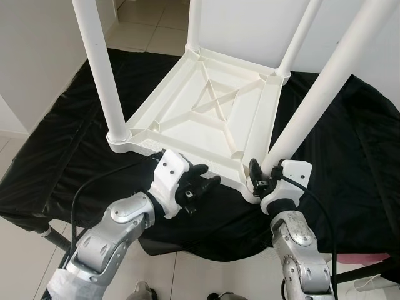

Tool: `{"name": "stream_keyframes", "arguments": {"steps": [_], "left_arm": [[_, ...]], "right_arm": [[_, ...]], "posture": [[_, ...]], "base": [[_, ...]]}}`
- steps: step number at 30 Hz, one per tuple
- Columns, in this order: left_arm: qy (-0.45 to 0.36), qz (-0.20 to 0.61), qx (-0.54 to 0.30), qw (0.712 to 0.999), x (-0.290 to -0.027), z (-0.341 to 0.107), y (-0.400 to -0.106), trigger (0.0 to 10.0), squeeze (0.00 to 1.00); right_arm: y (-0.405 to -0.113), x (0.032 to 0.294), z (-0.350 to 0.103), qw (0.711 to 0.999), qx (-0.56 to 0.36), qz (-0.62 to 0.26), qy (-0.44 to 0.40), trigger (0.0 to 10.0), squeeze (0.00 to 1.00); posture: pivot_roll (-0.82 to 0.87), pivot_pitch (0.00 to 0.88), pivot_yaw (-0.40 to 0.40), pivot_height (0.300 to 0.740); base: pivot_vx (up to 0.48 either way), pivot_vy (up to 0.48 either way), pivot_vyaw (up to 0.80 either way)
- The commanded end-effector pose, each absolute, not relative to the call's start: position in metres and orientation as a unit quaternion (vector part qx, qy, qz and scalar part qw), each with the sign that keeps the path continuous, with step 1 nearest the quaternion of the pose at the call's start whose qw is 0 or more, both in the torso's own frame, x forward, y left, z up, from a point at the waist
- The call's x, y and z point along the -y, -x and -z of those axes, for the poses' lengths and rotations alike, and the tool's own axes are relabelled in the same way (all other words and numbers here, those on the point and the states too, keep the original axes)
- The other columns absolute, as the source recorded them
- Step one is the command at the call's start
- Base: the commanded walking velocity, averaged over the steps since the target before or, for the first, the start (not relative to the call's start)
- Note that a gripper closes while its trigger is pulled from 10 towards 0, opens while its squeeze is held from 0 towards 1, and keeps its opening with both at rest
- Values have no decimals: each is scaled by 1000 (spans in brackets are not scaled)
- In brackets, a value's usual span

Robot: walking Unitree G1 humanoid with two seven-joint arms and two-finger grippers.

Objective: Building children table

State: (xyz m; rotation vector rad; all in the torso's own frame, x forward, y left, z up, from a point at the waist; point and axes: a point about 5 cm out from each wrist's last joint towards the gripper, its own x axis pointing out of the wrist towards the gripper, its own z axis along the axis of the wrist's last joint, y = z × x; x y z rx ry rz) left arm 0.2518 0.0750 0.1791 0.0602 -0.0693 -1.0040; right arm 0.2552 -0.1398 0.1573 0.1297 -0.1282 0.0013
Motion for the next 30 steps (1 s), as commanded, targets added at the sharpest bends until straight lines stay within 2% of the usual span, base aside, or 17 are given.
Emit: {"name": "stream_keyframes", "arguments": {"steps": [1, 13, 14, 16, 17, 22, 30], "left_arm": [[-28, 469, 38, 882, -76, -177, -252, 10000, 0], [-14, 459, 47, 887, -73, -178, -255, 10000, 0], [-1, 476, 42, 879, -72, -176, -250, 10000, 0], [-1, 476, 42, 879, -72, -176, -250, 10000, 0], [4, 507, 36, 861, -69, -173, -243, 10000, 0], [9, 533, 24, 846, -67, -172, -240, 10000, 0], [-14, 533, 16, 846, -68, -166, -240, 10000, 0]], "right_arm": [[-254, 141, -163, 994, 83, -13, -75, 10000, 1000], [-253, 145, -170, 990, 101, -56, -78, 10000, 1000], [-249, 155, -168, 985, 103, -114, -77, 10000, 0], [-249, 155, -168, 985, 103, -114, -77, 10000, 0], [-250, 166, -164, 974, 100, -191, -66, 10000, 0], [-261, 179, -163, 963, 93, -252, -35, 10000, 0], [-273, 180, -158, 949, 75, -306, -5, 10000, 0]], "posture": [[7, 82, -70, 740], [8, 73, -74, 740], [21, 75, -80, 740], [21, 75, -80, 740], [22, 66, -82, 740], [34, 50, -89, 740], [43, 33, -93, 740]], "base": [[0, 0, 0], [0, 0, 0], [0, 0, 0], [0, 0, 0], [0, 0, 0], [0, 0, 0], [0, 0, 0]]}}
